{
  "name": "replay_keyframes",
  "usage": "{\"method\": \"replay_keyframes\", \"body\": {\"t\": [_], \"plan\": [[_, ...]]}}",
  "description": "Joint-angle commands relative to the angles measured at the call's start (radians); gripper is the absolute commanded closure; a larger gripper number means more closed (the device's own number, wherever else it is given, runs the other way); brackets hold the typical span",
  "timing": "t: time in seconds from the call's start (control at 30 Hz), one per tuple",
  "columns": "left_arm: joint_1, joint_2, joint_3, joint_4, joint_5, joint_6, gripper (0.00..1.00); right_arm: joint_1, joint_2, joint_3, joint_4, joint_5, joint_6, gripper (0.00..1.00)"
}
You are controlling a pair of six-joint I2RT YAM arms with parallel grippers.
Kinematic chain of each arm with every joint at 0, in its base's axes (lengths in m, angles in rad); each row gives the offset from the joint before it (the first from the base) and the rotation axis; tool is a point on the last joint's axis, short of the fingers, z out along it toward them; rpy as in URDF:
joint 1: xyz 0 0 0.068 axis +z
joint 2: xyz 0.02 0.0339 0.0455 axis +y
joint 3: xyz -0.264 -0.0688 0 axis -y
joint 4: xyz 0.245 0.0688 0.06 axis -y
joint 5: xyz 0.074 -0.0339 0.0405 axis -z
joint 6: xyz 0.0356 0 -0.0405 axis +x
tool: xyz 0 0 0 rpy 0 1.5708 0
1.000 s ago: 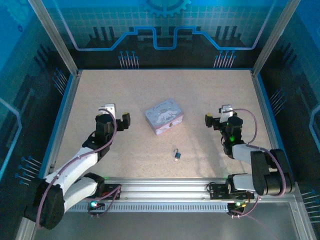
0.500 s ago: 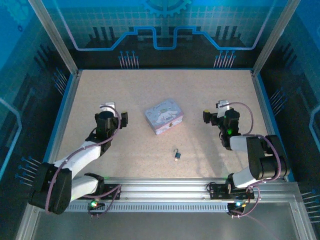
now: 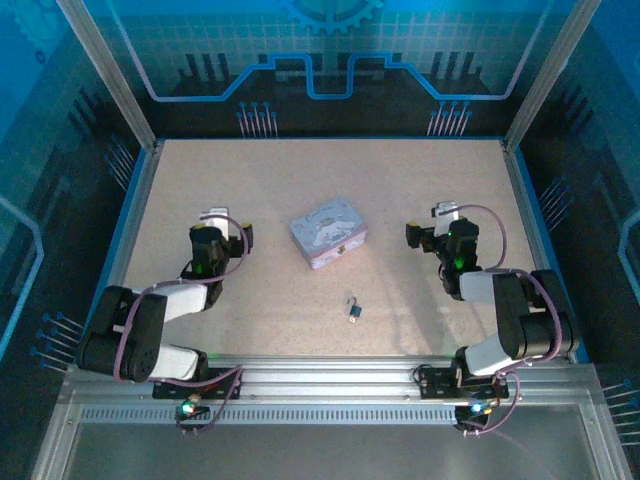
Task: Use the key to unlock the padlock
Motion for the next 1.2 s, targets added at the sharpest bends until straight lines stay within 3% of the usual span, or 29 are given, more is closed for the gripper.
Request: {"method": "replay_keyframes", "body": {"t": [0.0,0.2,0.43,0.5,1.0,1.17], "plan": [[0.018,0.058,-0.026,0.192,0.059,0.039,0.01,-0.002,0.005,0.009,-0.005,0.017,-0.013,0.0],[0.042,0.173,-0.087,0.429,0.105,0.037,0.01,-0.002,0.006,0.008,-0.005,0.017,-0.015,0.0],[0.093,0.145,0.019,0.18,0.144,-0.025,0.01,-0.001,0.006,0.009,-0.005,0.019,-0.015,0.0],[0.123,0.143,0.014,0.183,0.187,-0.048,0.01,0.0,0.006,0.009,-0.005,0.019,-0.016,0.0],[0.123,0.143,0.014,0.183,0.185,-0.046,0.01,0.009,0.009,0.013,-0.009,0.027,-0.024,0.0],[0.123,0.143,0.013,0.183,0.185,-0.046,0.01,0.002,0.01,0.022,-0.026,-0.03,-0.038,0.0]]}}
